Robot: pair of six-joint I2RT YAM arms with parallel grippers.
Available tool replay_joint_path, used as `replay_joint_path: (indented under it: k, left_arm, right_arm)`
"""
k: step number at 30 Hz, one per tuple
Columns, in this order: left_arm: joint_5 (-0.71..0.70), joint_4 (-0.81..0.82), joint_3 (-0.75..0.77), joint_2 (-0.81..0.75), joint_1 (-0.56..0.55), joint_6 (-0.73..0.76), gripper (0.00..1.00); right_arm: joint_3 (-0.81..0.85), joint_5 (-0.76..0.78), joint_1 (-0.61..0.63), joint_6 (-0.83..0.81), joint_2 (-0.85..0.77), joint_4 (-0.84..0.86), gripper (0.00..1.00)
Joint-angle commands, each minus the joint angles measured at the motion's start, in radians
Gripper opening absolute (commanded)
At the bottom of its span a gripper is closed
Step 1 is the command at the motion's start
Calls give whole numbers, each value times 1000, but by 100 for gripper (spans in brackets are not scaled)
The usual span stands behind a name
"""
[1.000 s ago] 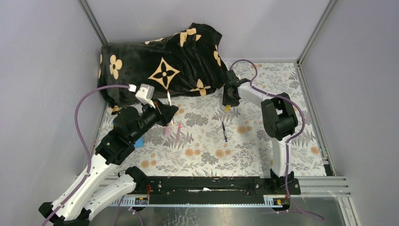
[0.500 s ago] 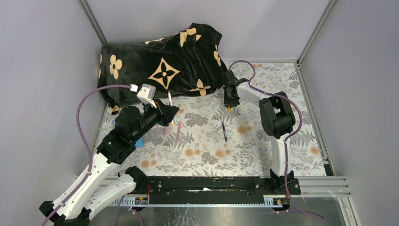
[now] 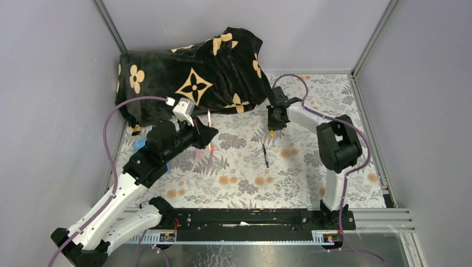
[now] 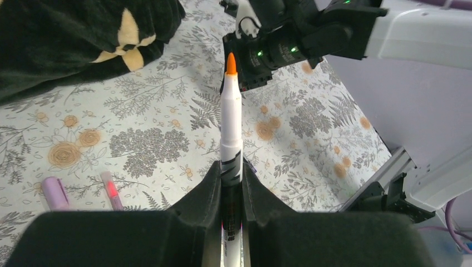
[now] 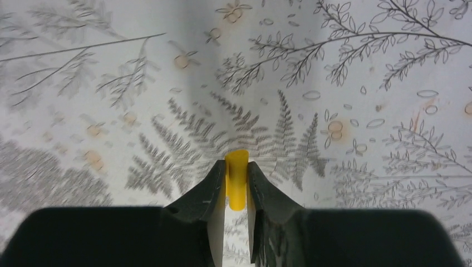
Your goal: Insert the pens into the pen caps
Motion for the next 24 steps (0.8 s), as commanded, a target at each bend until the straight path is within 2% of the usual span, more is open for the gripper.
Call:
replay_joint_path:
  k: [1,10,17,24]
  left_arm:
    - [81,77,8,16,4,26,0]
    - [151,118,-13,57,4,25,0]
    - [234,153,-23,92,-1,42,0]
    - [197,185,-7,144,-124,73,0]
  right_arm:
    - [-58,-86,0,0,-194,116,5]
    - [-206,-206,0,66,-389,229,2]
    - [-346,-385,0,158,-612,444,0]
    - [-466,-472,7,309,-796,689,0]
